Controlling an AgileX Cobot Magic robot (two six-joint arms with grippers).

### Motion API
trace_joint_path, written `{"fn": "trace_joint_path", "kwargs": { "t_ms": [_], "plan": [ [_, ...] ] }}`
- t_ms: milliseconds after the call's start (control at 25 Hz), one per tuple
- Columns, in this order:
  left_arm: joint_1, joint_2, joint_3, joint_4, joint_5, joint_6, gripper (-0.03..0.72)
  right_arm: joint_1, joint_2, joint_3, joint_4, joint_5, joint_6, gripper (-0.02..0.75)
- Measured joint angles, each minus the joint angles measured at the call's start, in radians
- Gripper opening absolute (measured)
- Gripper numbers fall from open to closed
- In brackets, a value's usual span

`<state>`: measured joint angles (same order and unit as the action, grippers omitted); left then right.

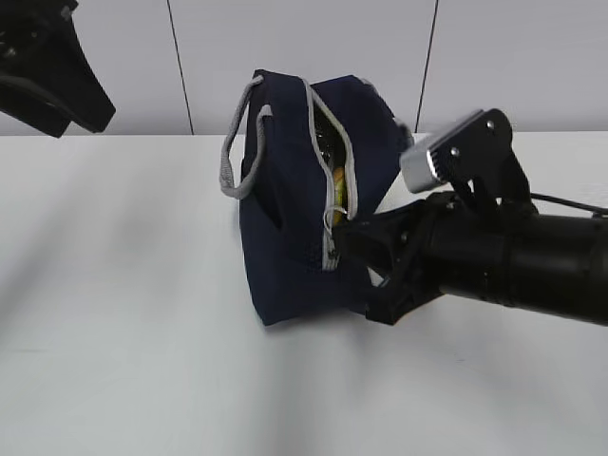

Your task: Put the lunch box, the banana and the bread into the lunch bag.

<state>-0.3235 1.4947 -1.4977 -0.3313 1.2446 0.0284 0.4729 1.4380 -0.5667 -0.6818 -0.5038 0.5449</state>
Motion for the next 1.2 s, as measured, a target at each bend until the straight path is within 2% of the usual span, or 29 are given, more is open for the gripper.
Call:
{"fn": "trace_joint_path", "kwargs": {
  "t_ms": [640,1200],
  "plan": [
    [0.000,0.000,0.000,0.027,0.000,0.002,0.372,0.000,0.047,-0.276,-0.026,0.159,0.020,-0.001],
    [0.000,0.035,0.000,0.023,0.000,0.091,0.372,0.000,0.174,-0.539,-0.026,0.233,0.173,-0.001]
  ]
}}
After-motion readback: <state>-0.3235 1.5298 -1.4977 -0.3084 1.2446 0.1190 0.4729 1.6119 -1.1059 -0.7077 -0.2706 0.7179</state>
